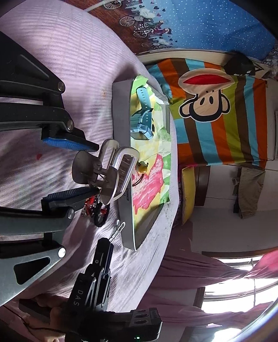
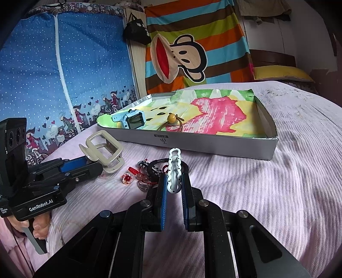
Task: Organize jewelry
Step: 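Carry the clip and bead chain into the tray and open both tools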
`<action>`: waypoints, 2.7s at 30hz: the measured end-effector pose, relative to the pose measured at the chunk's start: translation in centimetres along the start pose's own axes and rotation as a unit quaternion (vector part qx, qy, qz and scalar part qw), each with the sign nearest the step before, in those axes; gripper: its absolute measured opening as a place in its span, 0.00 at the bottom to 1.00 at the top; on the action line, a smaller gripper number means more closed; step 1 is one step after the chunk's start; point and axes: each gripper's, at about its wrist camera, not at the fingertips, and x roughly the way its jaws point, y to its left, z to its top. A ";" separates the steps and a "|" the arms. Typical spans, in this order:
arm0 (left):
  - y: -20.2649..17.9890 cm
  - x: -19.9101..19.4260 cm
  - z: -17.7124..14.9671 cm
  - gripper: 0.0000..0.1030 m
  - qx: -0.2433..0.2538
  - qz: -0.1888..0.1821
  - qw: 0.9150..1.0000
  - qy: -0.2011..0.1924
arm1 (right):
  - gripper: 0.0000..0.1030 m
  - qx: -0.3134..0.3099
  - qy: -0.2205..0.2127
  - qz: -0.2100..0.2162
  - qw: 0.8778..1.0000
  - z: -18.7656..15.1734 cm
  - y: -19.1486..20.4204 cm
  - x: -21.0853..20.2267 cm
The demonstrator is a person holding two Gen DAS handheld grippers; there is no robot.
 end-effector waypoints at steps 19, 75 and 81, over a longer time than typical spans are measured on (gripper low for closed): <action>1.6 9.1 9.6 0.31 -0.048 -0.018 0.996 0.073 | 0.11 0.012 0.001 -0.017 1.000 8.6 -2.5 4.1; 2.6 1.6 5.4 1.00 -0.082 0.055 0.995 -0.030 | 0.99 0.036 -0.098 -0.071 0.992 5.9 -2.7 -2.3; 1.9 0.7 4.3 1.00 -0.068 0.055 0.996 -0.025 | 0.99 0.023 -0.118 -0.084 0.989 4.8 -2.0 -4.0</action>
